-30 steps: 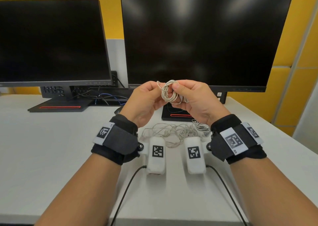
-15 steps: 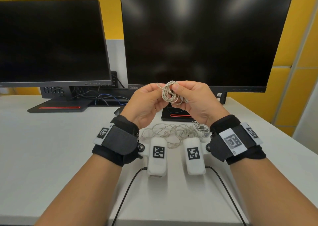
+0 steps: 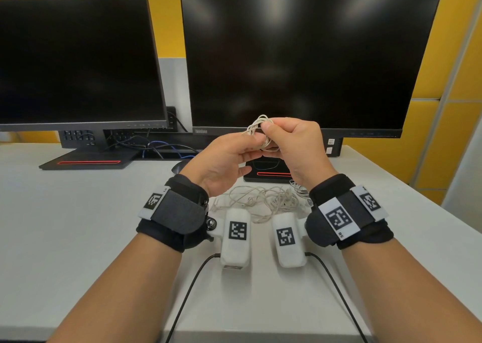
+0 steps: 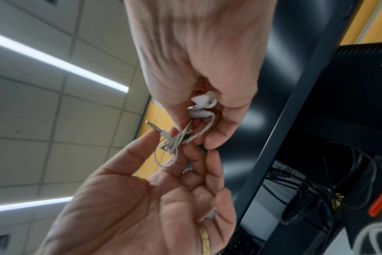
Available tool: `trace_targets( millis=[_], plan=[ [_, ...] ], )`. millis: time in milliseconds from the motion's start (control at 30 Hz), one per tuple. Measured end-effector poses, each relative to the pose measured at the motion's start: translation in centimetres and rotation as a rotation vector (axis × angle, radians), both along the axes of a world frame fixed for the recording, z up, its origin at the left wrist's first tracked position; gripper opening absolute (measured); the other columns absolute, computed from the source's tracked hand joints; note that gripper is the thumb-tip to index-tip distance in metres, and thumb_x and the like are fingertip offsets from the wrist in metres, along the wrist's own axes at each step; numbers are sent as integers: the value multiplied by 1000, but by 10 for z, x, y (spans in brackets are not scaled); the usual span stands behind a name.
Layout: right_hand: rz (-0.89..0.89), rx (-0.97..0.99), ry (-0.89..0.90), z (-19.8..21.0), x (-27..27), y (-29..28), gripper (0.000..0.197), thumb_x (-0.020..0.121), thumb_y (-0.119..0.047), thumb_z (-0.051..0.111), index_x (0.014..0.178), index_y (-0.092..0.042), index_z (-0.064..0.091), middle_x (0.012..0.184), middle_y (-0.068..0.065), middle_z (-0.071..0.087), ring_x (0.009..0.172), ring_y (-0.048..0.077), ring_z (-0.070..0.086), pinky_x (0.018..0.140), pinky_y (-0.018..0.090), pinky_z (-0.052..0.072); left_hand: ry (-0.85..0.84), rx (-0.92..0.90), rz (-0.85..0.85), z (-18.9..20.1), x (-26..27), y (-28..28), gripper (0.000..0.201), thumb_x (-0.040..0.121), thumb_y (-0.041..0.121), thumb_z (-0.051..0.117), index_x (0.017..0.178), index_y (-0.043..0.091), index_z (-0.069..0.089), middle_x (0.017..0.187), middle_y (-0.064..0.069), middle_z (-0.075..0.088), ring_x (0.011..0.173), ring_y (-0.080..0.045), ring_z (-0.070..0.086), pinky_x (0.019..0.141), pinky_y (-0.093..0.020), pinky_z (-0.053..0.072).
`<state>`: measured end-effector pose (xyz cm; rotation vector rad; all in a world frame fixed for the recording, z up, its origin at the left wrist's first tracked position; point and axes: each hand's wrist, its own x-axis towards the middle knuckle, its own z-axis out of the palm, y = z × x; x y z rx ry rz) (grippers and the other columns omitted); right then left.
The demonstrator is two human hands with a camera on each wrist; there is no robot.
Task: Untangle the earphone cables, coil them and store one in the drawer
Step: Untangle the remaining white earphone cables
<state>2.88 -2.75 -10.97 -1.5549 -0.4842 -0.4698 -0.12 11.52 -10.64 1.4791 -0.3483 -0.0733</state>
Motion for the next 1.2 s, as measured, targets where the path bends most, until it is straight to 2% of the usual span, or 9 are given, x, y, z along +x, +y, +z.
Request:
trace_targets(
  millis=[100,233,367,433,533,633,767,967,1200],
  plan=[
    [-19,-26,-27,-1,0,1,15,95,-14,61,95,-15,76,86,5,75,83,17,73,70,31,61,15,9,7,-1,1,-1,15,97,26,52,94,21,66,107,2,68,111,-18,58,93,-36,39],
    [-50,-41,-47,-1,1,0,15,95,-17,62,98,-15,76,84,-1,74,79,6,69,68,19,55,11,-98,-16,0,4,0,8,96,10,56,100,10,62,91,-2,66,78,-10,61,79,-25,55],
    [-91,19,-35,1,2,-1,15,94,-21,63,103,-18,75,82,-13,70,73,-10,61,64,9,48,23,-136,16,-1,4,0,33,88,-3,62,117,7,52,83,-7,68,71,-13,69,66,-22,57],
    [-87,85,-23,3,1,-3,15,94,-21,63,104,-17,74,81,-15,69,73,-12,61,63,7,47,36,-27,-20,-1,1,-2,29,86,-3,64,110,9,53,77,-6,69,71,-15,70,62,-23,57],
    [-80,140,-12,6,0,-5,17,94,-22,64,106,-16,73,82,-16,70,77,-10,63,67,7,47,-17,196,-39,-1,0,0,14,83,4,69,87,14,60,75,-1,67,71,-12,66,63,-23,54],
    [42,148,38,8,-2,-6,18,96,-24,61,106,-16,74,76,-9,68,80,6,62,74,20,50,-98,289,106,-2,5,5,12,83,7,70,81,16,63,75,2,66,67,-7,60,65,-23,47],
    [299,257,182,12,-7,-4,14,97,-14,57,102,-10,70,71,-1,65,68,9,60,68,23,55,-144,27,238,-4,10,4,10,88,-2,62,86,7,61,84,-7,66,78,-13,65,72,-21,57],
    [318,177,290,10,-8,-4,24,98,-12,56,116,0,64,83,6,72,70,11,66,67,28,58,-183,-276,200,-2,12,5,11,91,3,60,101,0,62,94,-10,70,91,-17,69,81,-23,56],
    [295,150,295,11,-8,-4,27,97,-16,58,118,-1,67,87,7,66,77,12,63,65,26,57,-192,-297,111,0,9,2,8,92,10,61,97,15,63,86,3,71,81,-7,67,79,-22,50]
  ],
)
